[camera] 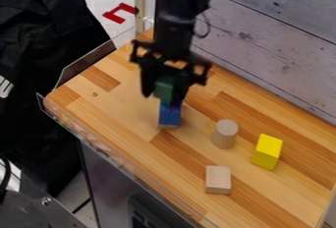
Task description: Put the green cube to the right side of the table, next to the yellow cube
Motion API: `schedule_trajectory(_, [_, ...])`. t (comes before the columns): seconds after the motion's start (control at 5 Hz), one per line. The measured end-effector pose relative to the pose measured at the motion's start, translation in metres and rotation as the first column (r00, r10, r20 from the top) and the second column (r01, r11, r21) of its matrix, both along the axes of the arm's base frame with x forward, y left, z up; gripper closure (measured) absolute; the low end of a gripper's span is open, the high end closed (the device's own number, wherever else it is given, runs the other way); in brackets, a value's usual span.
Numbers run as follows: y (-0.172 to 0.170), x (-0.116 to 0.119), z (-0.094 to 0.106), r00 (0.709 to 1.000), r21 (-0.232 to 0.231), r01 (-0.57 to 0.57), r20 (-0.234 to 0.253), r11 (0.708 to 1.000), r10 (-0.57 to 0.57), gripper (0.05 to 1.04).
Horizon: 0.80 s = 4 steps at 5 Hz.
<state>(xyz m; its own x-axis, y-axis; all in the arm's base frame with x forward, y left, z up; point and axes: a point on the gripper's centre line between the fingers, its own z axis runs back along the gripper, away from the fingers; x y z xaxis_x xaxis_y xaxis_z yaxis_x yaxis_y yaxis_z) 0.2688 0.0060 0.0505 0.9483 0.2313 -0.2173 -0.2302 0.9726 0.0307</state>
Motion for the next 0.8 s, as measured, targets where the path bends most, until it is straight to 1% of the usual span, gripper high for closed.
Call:
schedule_trajectory(0.2, [-0.036,0.018,0.02,0.998,0.026,0.042,0.042,0.999,-0.043,0.495])
schedule_trajectory(0.4, [-0.075,0.027,0.019,0.99,0.002,0.133,0.057,0.991,-0.133,0.495])
schedule_trajectory(0.6, [-0.11,0.037,0.003,0.976,-0.047,0.213,0.052,0.976,-0.211,0.495])
schedule_trajectory(0.8, [-0.141,0.043,-0.012,0.955,-0.097,0.295,0.045,0.951,-0.292,0.495])
